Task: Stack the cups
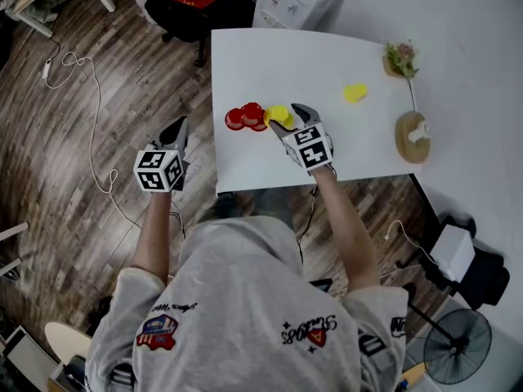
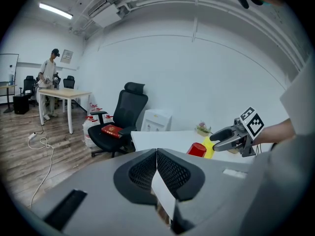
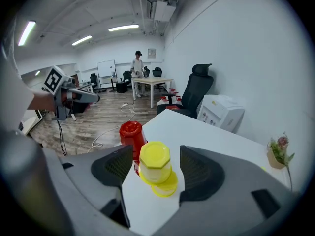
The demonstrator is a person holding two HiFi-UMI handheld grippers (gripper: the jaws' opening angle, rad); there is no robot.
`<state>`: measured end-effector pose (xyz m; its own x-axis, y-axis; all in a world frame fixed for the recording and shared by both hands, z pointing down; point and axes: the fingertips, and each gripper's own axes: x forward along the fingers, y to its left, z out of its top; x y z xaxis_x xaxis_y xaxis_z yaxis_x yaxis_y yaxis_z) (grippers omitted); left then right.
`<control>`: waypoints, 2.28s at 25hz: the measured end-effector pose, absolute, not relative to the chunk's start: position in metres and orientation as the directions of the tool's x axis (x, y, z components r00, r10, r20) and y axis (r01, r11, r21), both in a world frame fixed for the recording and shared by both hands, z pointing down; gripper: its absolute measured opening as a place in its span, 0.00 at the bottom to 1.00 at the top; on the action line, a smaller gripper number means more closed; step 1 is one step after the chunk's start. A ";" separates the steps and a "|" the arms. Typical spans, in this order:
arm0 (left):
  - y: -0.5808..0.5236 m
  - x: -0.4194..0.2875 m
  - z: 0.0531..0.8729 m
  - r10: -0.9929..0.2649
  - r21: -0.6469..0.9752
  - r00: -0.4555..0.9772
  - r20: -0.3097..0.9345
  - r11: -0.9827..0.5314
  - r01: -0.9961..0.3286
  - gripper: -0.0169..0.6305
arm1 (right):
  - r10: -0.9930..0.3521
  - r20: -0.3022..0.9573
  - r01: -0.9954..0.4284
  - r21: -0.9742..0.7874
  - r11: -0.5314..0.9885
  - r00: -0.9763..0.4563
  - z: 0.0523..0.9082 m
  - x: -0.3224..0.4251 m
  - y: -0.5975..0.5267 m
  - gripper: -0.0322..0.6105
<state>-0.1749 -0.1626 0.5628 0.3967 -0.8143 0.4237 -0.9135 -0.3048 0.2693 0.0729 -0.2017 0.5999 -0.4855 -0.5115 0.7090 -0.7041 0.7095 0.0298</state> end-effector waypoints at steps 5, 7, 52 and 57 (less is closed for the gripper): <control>-0.175 -0.166 0.563 -0.812 0.263 0.398 0.426 -0.310 -0.914 0.04 | -0.579 0.622 -0.771 -0.062 0.634 -0.526 0.582 0.097 -0.221 0.53; -0.181 -0.162 0.563 -0.812 0.260 0.398 0.427 -0.312 -0.914 0.04 | -0.619 0.594 -0.799 -0.070 0.597 -0.514 0.577 0.114 -0.232 0.53; -0.258 -0.113 0.580 -0.812 0.230 0.334 0.479 -0.251 -0.940 0.04 | -0.750 0.651 -0.976 0.068 0.209 -0.115 0.644 0.342 -0.360 0.39; -0.237 -0.125 0.570 -0.815 0.232 0.360 0.455 -0.281 -0.931 0.04 | -0.752 0.624 -0.945 0.065 0.322 -0.213 0.602 0.284 -0.335 0.39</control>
